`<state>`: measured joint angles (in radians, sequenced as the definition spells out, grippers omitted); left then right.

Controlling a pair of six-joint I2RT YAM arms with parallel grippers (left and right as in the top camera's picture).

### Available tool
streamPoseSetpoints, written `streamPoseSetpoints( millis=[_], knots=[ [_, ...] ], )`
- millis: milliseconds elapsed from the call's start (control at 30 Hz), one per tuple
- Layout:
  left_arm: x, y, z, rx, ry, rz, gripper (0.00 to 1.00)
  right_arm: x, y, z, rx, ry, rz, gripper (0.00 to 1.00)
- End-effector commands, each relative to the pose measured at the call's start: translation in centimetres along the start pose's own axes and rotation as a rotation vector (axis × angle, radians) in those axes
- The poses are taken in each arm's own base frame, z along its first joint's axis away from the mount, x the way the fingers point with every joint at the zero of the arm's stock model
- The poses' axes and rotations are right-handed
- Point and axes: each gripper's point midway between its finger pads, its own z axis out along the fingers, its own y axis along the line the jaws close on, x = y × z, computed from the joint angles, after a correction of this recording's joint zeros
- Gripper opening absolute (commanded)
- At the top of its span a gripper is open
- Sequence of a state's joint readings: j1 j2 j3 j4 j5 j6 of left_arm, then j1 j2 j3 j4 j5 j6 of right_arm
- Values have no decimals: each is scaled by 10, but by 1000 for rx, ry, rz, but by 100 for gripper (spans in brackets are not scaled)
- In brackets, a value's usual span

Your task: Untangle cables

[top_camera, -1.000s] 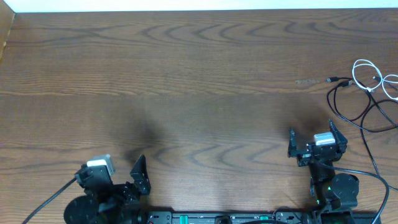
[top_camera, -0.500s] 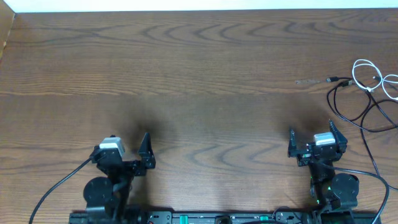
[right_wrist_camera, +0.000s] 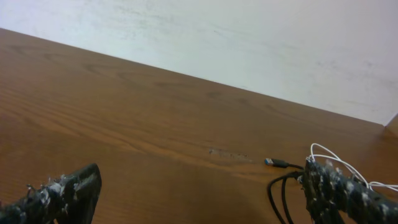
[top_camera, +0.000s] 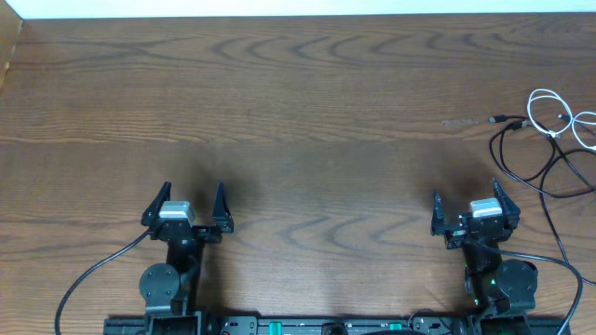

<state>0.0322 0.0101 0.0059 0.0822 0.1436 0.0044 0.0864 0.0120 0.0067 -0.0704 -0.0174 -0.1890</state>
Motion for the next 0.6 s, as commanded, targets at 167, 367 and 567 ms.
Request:
streamPoseSetpoints(
  millis=[167,367,567],
  knots=[
    [34,7,-3,-29,139,103,98,1,-3,0,14,1,-6,99],
    [34,7,-3,-27,138,96,98,1,-3,0,14,1,-6,99],
    [34,7,-3,-27,138,96,98,1,-3,0,14,1,-6,99]
  ],
)
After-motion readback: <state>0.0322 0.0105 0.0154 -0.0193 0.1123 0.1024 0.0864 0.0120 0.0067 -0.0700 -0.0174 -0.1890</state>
